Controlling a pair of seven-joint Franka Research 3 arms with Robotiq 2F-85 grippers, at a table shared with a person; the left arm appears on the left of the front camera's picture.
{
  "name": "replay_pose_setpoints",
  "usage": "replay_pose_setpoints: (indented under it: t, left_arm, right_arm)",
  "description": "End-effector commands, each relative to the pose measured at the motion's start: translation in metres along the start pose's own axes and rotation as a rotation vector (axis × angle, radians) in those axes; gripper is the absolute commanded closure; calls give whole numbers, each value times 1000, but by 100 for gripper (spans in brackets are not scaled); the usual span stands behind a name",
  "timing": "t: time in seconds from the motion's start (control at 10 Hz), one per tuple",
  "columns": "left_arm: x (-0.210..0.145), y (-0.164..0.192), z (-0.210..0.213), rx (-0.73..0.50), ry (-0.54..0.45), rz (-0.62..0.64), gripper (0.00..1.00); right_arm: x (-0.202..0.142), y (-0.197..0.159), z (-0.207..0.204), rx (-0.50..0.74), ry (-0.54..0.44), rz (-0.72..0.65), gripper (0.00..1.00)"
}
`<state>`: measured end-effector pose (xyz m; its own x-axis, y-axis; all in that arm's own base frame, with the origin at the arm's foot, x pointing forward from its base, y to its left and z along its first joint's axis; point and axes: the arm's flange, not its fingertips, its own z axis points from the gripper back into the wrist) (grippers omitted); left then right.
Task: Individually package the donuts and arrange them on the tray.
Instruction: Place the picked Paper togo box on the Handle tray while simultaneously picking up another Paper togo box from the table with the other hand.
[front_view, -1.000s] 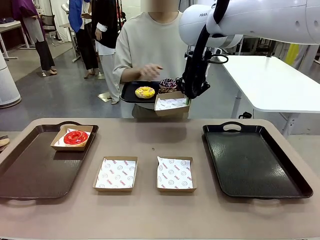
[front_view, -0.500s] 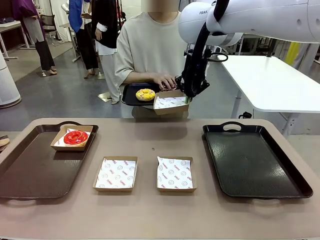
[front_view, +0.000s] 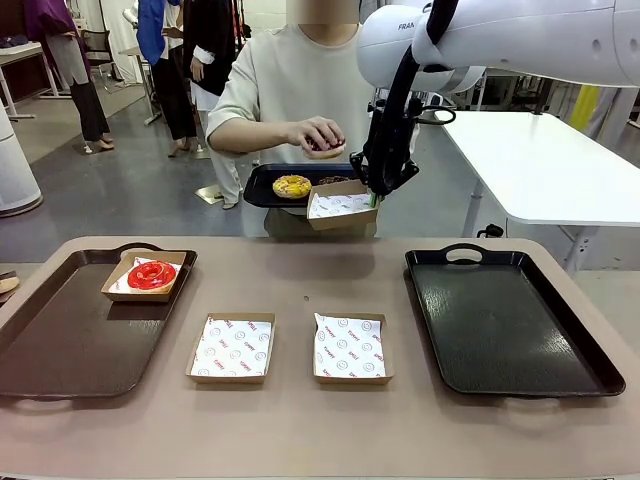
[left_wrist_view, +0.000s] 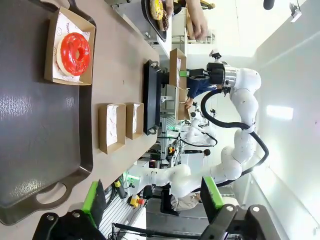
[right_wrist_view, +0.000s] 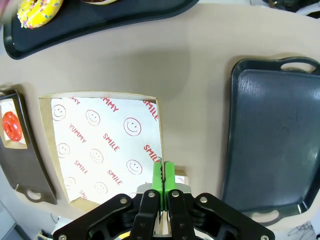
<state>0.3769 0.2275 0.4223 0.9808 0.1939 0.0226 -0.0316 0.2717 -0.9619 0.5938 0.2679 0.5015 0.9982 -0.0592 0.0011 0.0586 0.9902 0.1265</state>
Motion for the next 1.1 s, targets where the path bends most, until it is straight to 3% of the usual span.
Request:
replay_pose_setpoints:
  t: [0.0, 1.0]
  left_arm:
    - [-6, -2, 1, 2, 4, -4, 0]
    - [-6, -2, 1, 2, 4, -4, 0]
  right_arm:
    - [-3, -2, 0, 5, 2, 4, 100]
    - [-3, -2, 0, 5, 2, 4, 100]
